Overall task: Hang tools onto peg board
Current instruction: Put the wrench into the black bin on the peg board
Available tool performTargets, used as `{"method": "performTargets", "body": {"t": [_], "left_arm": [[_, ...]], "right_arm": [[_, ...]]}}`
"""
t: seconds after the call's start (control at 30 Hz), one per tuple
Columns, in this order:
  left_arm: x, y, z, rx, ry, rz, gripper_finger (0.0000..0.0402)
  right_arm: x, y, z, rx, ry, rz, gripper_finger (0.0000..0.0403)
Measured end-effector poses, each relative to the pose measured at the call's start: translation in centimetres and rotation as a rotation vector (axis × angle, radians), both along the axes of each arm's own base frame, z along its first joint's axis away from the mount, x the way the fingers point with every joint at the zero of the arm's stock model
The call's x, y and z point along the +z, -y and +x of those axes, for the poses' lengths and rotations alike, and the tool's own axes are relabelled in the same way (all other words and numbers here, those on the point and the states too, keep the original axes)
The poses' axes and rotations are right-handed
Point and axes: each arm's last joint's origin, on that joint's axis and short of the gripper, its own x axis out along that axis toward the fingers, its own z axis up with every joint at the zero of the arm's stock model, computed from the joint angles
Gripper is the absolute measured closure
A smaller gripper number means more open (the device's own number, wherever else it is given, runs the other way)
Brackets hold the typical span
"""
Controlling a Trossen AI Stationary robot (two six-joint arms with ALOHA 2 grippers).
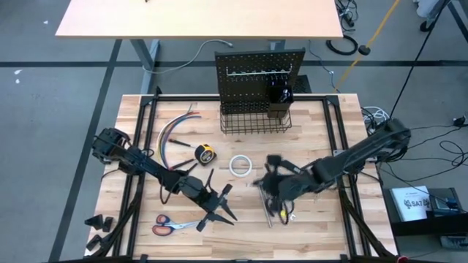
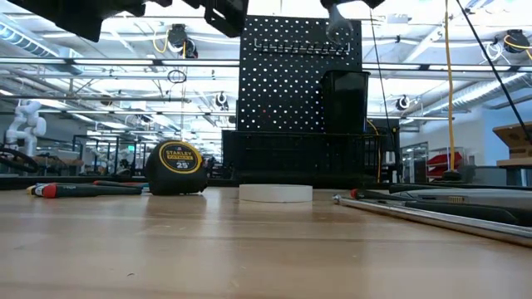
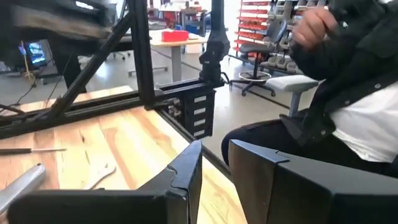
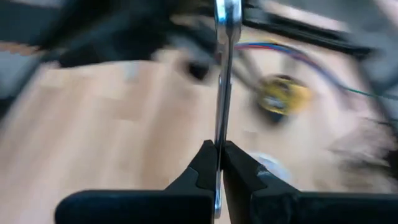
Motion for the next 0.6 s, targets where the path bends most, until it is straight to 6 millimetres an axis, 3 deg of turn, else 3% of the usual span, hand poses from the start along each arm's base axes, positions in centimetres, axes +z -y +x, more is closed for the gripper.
{"method": "performTargets", "body": {"t": [0.17,0.33,0.47,0.6], "left_arm": [[-0.7,-0.6,0.2,0.186,-0.065,0.051,0.0315],[-1.4,-1.8,0.4,0.577,-0.112,0.119,0.0315],[-1.7,-2.4,0.2,0.754,-0.128,0.159,0.0315],[-2.0,-2.5,0.2,0.797,-0.142,0.183,0.0315]], "right_arm": [[2.3,4.2,-4.5,-0.227,0.158,-0.040,0.0401],[3.8,9.1,-8.6,-0.690,0.444,-0.080,0.0402],[4.2,11.9,-9.4,-0.783,0.534,-0.099,0.0402],[4.6,14.6,-8.9,-0.853,0.563,-0.141,0.0402]]}}
